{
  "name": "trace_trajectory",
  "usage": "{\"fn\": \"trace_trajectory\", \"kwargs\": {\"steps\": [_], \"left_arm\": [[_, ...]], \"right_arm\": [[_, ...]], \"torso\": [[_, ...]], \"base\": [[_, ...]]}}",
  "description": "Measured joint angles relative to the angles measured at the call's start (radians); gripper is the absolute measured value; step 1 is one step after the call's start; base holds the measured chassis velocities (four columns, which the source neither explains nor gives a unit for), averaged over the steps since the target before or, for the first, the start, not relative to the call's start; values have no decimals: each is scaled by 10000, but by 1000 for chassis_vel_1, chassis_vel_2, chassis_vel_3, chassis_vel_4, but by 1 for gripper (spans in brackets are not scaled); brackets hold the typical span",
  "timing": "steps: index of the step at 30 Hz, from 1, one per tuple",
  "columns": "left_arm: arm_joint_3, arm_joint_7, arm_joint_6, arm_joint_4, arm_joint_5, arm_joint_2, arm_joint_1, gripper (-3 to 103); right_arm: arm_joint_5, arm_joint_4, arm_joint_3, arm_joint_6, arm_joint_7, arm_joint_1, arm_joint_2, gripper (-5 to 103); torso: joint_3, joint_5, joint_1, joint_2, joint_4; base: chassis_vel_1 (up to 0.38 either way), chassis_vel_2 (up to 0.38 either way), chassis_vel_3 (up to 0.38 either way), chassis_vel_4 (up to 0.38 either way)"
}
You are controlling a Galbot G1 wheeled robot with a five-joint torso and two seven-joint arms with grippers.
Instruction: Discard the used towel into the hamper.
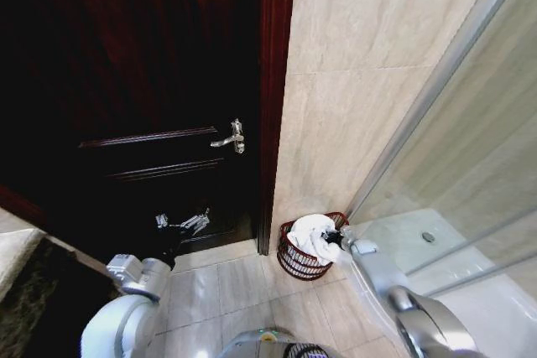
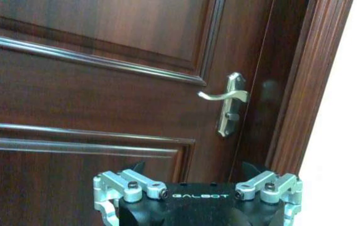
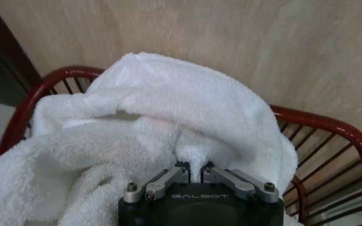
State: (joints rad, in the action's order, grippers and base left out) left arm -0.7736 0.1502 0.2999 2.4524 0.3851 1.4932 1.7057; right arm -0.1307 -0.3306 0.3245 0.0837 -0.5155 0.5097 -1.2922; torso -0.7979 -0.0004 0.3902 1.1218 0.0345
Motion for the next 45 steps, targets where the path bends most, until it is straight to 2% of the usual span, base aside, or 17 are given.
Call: {"fn": "trace_trajectory", "kwargs": {"steps": [4, 6, 7, 10, 12, 14, 16, 17, 18, 21, 22, 25, 29, 30, 37, 42, 45], "left_arm": [[1, 0, 0, 0, 0, 0, 0, 100], [0, 0, 0, 0, 0, 0, 0, 100], [0, 0, 0, 0, 0, 0, 0, 100], [0, 0, 0, 0, 0, 0, 0, 100], [0, 0, 0, 0, 0, 0, 0, 100], [0, 0, 0, 0, 0, 0, 0, 100], [0, 0, 0, 0, -1, 0, 0, 100], [0, 0, 0, 0, 0, -1, 0, 100], [0, 0, 0, 0, 0, -1, 0, 100], [0, 1, 0, 0, 0, 0, 0, 100], [0, 1, 0, 0, 0, 0, 0, 100], [-1, 0, 0, 0, 0, 0, 0, 100], [0, 0, 0, 0, 0, 0, 0, 100], [-1, 0, 0, -1, 0, 0, 0, 100], [0, 1, 0, 0, 0, 0, 0, 100], [0, 0, 0, 0, 0, 0, 0, 100], [0, 0, 0, 0, 0, 0, 0, 100]], "right_arm": [[-78, -179, 105, -99, 325, 13, -110, 5], [506, -1106, -179, -428, 146, 397, 187, 15], [506, -1106, -179, -428, 146, 397, 187, 15], [959, -2156, -277, -424, -81, 807, 598, 32], [1237, -2820, -322, -440, -172, 1057, 841, 37], [1498, -3348, -353, -511, -241, 1265, 1024, 37], [2063, -4662, -351, -802, -322, 1869, 1391, 48], [2249, -5113, -321, -913, -323, 2123, 1497, 54], [2249, -5113, -321, -913, -323, 2123, 1497, 54], [2940, -6810, -203, -1250, -182, 3256, 1952, 70], [2940, -6810, -203, -1250, -182, 3256, 1952, 70], [3403, -8209, 43, -1364, 35, 4305, 2317, 86], [3684, -8991, 255, -1461, 134, 4842, 2516, 91], [3897, -9551, 389, -1531, 221, 5269, 2657, 99], [3999, -10793, 691, -1510, 466, 6880, 2663, 100], [3716, -10952, 860, -1302, 773, 7715, 2205, 100], [2957, -10811, 1042, -734, 1638, 8091, 1840, 100]], "torso": [[-2, 7, 1, -1, 1], [-2, 9, 1, -2, -2], [-2, 9, 1, -2, -2], [-3, 10, 1, -2, 4], [-2, 10, 1, -2, 5], [-1, 3, 1, -2, 4], [0, 5, 0, -1, 6], [0, 8, 1, -2, 6], [0, 8, 1, -2, 6], [1, 4, 0, -1, 3], [1, 4, 0, -1, 3], [1, 7, 0, -1, 1], [1, 5, -1, -1, 2], [1, 1, -1, -1, 3], [1, 5, -1, -1, 1], [1, 5, -1, 0, 2], [0, 4, -1, 0, 2]], "base": [[0, 0, 0, 0], [0, 0, 0, 0], [0, 0, 0, 0], [0, 0, 0, 0], [0, 0, 0, 0], [0, 0, 0, 0], [0, 0, 0, 0], [0, 0, 0, 0], [0, 0, 0, 0], [0, 0, 0, 0], [0, 0, 0, 0], [0, 0, 0, 0], [0, 0, 0, 0], [0, 0, 0, 0], [0, 0, 0, 0], [0, 0, 0, 0], [0, 0, 0, 0]]}}
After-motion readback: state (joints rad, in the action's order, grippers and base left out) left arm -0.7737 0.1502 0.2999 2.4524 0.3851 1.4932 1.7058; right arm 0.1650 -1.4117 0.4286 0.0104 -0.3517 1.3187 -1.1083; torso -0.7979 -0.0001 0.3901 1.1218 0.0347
